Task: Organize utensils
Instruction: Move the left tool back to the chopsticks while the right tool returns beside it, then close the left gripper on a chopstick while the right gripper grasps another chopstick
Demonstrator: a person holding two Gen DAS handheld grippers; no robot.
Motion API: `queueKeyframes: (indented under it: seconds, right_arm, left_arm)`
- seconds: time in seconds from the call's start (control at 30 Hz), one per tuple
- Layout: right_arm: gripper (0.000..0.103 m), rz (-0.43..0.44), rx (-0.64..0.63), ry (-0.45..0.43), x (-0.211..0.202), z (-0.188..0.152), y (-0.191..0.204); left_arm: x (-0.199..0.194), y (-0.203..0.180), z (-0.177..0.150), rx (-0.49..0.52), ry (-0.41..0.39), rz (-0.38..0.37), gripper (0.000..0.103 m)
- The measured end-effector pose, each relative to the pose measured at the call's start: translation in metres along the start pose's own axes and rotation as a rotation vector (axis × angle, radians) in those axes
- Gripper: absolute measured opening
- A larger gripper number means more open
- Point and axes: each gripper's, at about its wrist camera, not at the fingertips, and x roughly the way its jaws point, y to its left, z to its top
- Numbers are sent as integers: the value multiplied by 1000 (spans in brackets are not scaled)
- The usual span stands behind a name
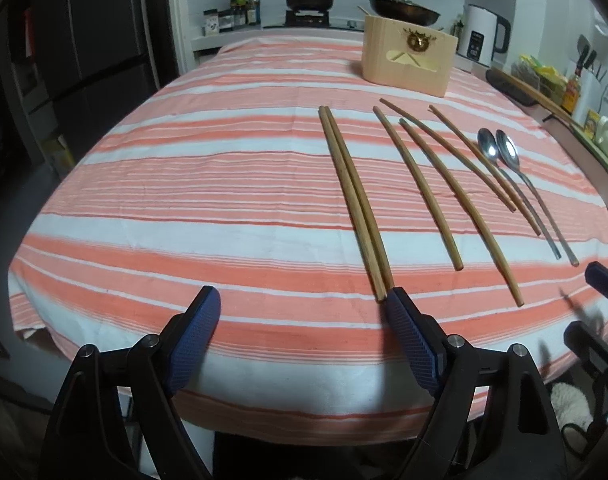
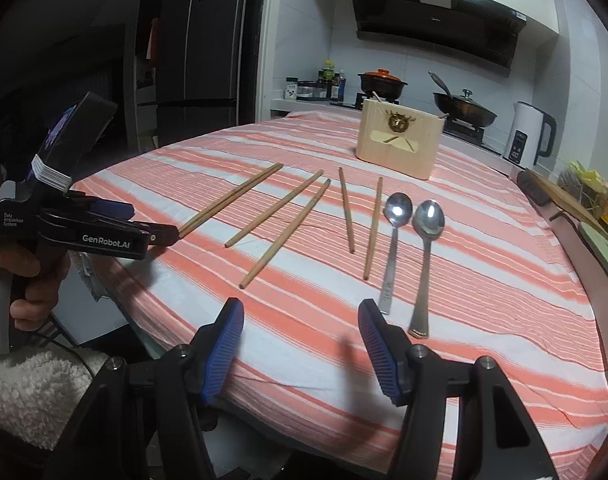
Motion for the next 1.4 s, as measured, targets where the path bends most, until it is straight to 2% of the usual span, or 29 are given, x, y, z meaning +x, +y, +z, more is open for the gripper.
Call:
queueKeyframes:
  seconds: [0.13, 0.2, 0.23, 0.27, 0.33, 0.47, 0.57, 0.7, 0.83, 0.87, 0.9, 0.93, 1.03, 1.2, 1.4]
  right_arm:
    - [61, 51, -13, 10, 17, 11, 15]
    - [54, 72, -26, 27, 28, 13, 23]
    - [47, 72, -36, 35, 32, 14, 27]
    - [41, 64, -50, 48, 38, 13, 32]
    - [35, 57, -42, 65, 44, 10, 34]
    - [35, 34, -27, 53, 41, 8, 32]
    - [26, 15, 27, 55, 41, 8, 19]
    - [27, 29, 62, 43, 40, 8, 12]
    - [26, 29, 17, 49, 46, 10, 24]
    - [25, 25, 21, 55, 48, 10, 23]
    - [24, 21, 30, 58, 48, 10, 22]
    - [18, 6, 34, 63, 48, 10, 20]
    - [9, -9, 56, 65, 48, 8, 15]
    - [7, -24, 74, 57, 48, 7, 9]
    - [6, -40, 98, 43, 45, 4, -2]
  left_arm:
    - [-2, -5, -2, 17, -13, -12, 73]
    - [-3, -7, -3, 26, -19, -25, 68]
    - [-3, -7, -3, 28, -23, -34, 66]
    - [-3, -8, -3, 30, -27, -40, 66]
    - [-3, -7, -3, 31, -36, -50, 65]
    - [-3, -7, -5, 34, -59, -60, 65]
    - [-3, -9, -6, 35, -69, -54, 65]
    - [-3, -14, -8, 43, -85, -37, 65]
    - [-4, -14, -10, 45, -95, -32, 65]
    - [-4, -14, -10, 49, -95, -41, 62]
    - [-5, -15, -10, 57, -97, -55, 53]
    - [-6, -17, -11, 71, -101, -66, 41]
    - [-9, -27, -14, 120, -119, -74, 23]
    - [-10, -33, -16, 136, -137, -92, 5]
    - [-12, -31, -20, 123, -164, -89, 3]
